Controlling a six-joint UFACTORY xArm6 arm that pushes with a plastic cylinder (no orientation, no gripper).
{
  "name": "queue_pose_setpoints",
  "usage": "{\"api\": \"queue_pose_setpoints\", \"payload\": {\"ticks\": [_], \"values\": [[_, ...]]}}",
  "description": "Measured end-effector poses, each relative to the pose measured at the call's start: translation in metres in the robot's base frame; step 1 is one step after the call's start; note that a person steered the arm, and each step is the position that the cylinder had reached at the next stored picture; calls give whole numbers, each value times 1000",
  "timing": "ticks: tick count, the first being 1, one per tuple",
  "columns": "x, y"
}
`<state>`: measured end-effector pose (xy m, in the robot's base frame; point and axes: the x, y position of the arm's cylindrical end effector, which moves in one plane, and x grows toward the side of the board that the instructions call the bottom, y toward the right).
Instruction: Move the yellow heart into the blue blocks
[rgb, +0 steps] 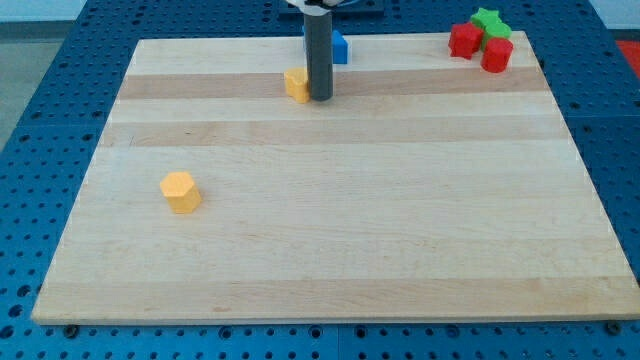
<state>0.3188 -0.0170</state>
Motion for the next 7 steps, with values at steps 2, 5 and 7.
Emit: {"api": "queue_pose_setpoints", "payload": {"ticks": [2, 5, 7], "values": [[34, -21], [-16, -19], [-29, -18]]}}
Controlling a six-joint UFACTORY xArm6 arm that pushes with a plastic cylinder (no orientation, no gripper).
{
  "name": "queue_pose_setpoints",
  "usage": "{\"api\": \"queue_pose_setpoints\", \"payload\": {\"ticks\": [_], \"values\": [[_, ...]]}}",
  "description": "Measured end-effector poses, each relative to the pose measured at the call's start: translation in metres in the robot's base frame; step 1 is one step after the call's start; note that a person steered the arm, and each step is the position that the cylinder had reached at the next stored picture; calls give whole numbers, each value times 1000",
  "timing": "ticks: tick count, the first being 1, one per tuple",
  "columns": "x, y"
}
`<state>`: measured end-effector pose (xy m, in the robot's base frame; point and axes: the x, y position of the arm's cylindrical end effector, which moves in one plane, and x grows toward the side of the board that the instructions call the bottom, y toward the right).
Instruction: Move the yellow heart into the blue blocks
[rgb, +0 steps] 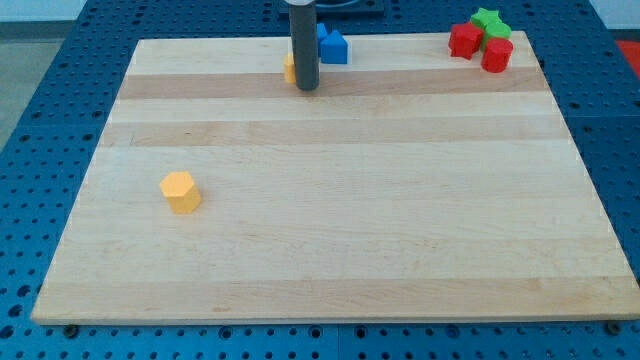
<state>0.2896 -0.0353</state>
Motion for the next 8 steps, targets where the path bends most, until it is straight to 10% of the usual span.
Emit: {"api": "queue_pose_setpoints", "payload": {"ticks": [8], "values": [[3, -8]]}}
